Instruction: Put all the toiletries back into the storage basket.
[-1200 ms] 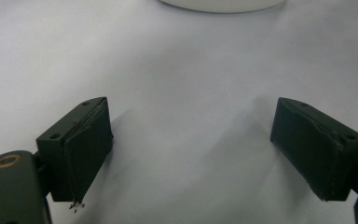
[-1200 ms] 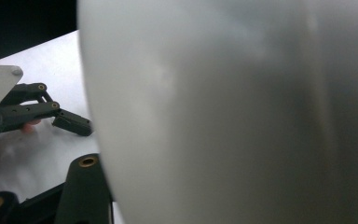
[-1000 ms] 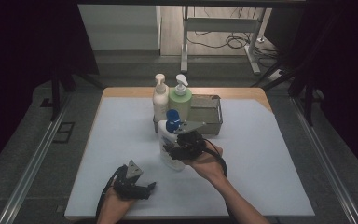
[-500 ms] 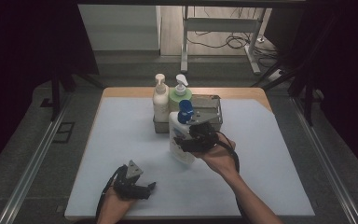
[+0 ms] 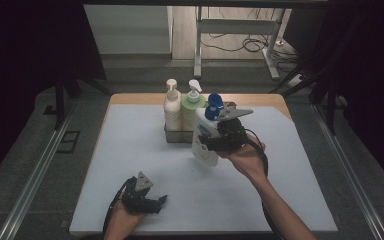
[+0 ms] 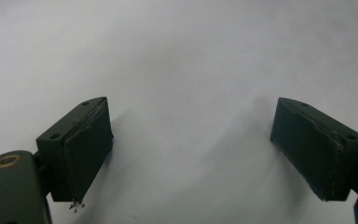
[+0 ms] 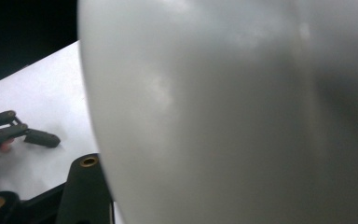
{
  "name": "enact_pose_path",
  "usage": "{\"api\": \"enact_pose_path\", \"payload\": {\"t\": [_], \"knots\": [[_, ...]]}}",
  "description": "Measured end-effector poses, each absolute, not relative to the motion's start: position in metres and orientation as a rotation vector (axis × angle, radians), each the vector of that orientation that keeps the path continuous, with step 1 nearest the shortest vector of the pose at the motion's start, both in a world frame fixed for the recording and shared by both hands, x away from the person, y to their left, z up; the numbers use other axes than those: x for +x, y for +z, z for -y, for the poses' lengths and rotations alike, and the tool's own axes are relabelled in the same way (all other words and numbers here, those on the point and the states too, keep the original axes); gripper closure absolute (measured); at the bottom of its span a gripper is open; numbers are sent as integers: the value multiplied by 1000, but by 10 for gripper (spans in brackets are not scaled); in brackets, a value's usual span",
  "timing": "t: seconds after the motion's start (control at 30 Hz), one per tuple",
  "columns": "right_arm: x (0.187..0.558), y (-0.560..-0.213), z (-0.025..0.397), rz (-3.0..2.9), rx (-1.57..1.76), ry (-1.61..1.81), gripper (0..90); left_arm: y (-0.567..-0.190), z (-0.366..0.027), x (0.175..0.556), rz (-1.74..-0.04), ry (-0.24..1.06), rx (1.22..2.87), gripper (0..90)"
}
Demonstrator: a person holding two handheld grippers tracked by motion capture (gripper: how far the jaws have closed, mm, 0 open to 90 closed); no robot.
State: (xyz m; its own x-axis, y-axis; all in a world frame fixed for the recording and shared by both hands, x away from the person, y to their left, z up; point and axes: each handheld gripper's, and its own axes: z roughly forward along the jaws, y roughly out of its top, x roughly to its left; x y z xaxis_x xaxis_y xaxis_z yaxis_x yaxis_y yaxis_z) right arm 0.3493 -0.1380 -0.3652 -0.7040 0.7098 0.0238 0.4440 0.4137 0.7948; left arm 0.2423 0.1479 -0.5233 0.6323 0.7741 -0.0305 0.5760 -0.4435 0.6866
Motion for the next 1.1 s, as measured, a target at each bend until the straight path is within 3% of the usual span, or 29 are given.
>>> {"api": "enact_pose_path", "payload": {"t": [1.1], "knots": [[393,-343,163,-2218,1114,1090,410,-523,-148,242,-1047,379,2184,123]]}}
